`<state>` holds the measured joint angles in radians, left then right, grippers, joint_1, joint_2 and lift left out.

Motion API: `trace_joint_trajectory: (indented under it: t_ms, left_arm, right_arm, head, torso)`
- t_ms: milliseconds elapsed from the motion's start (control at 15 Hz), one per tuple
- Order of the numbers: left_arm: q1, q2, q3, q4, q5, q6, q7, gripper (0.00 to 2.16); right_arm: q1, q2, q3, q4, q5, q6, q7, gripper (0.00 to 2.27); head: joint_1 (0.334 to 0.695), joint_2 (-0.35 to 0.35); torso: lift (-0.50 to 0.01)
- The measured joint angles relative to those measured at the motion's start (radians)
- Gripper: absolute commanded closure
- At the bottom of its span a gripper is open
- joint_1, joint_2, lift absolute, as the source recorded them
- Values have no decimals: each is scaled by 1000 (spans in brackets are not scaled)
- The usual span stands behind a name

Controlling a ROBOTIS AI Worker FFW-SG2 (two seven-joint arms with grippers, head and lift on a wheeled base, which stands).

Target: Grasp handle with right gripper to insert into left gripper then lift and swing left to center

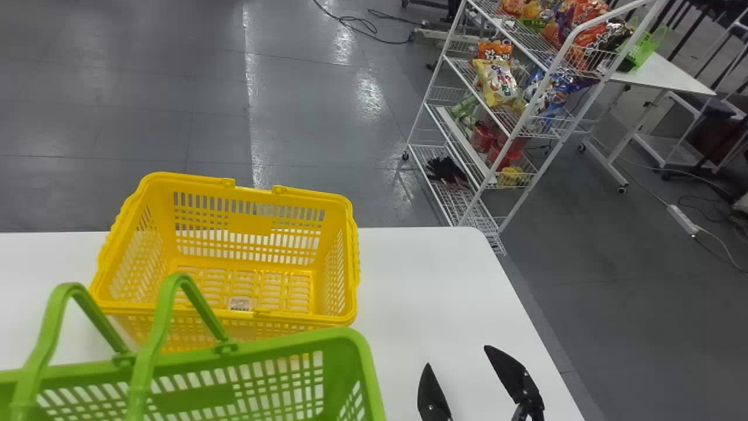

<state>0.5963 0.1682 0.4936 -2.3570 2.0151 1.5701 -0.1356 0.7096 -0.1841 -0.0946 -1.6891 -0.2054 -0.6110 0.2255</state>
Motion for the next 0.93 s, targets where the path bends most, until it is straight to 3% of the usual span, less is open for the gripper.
trace_joint_trajectory:
  t_ms: [333, 933]
  left_arm:
    - [-17, -27, -73, 24, -75, 0, -33, 2132]
    - [-26, -29, -88, 52, -116, 0, -60, 2132]
  right_arm:
    - [15, 0, 3, -8, 7, -16, 1, 36]
    - [47, -2, 1, -32, 12, -32, 3, 36]
  head:
    - [695, -350]
    - [695, -350]
  torso:
    - [-93]
    - [-93]
